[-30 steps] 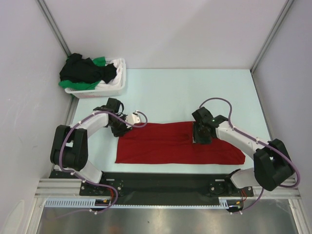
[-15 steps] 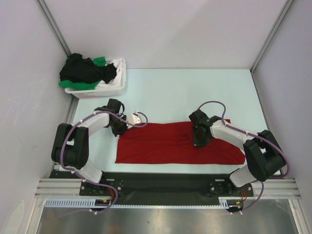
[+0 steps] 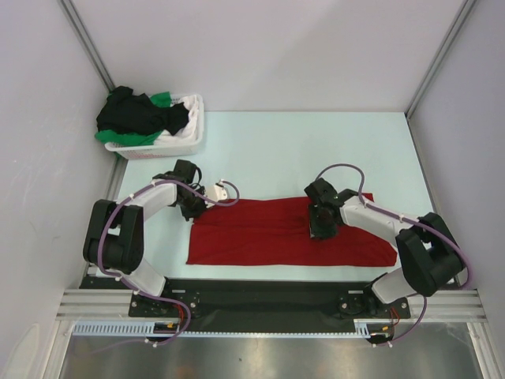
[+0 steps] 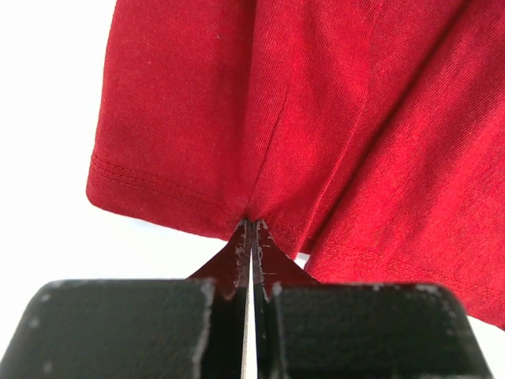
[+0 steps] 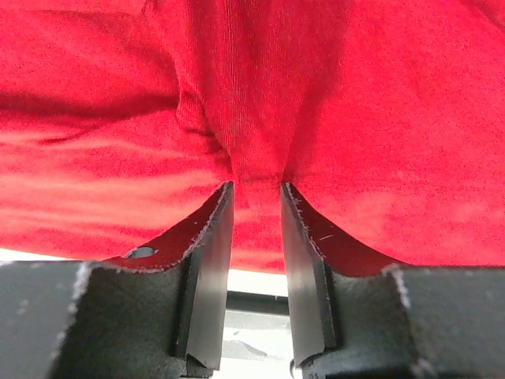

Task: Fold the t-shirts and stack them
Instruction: Fold the tshirt

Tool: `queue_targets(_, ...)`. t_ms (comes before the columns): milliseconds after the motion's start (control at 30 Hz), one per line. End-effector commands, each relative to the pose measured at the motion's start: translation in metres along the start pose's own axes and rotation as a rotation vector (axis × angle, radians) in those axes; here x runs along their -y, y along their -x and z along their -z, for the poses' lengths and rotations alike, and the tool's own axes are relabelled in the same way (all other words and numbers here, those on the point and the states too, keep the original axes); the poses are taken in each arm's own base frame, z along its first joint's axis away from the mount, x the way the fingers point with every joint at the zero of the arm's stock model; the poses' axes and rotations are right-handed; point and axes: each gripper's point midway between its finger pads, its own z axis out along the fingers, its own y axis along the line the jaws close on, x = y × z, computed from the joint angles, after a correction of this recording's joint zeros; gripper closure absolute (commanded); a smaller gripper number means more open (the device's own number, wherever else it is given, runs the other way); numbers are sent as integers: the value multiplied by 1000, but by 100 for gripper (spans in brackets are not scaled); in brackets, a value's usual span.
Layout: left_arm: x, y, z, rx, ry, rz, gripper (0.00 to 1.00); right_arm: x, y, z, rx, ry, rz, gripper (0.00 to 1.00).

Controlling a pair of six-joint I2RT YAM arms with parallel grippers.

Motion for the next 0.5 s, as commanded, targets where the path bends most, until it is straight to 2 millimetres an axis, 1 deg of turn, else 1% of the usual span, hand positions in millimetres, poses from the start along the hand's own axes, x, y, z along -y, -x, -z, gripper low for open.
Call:
queue_targets(0,-10,12,7,31,34,-14,100,-3,3,-11,7,-10,19,65)
queue_targets(100,-9,10,7,27,38,-19,99,2,-1,-17,-5,-42,20,70)
queue_targets(133,-9,10,7,23,41,-21,100,5,-3,-18,-14,-59,21,79)
queue_targets(233,-10,9,8,19,43,-22,100,12,-4,-14,-9,-98,11,92)
queue_targets(300,-11,10,9,21,46,-23,100,13,2,-5,20,-101,1,93)
queue_targets(333,-11,10,9,19,47,-24,100,14,1,-3,19,-105,2,92)
queue_targets(367,-12,10,10,20,48,-25,100,12,4,2,33,-96,1,91)
queue_targets(467,-15,12,10,19,54,-23,100,12,5,8,30,-92,3,89)
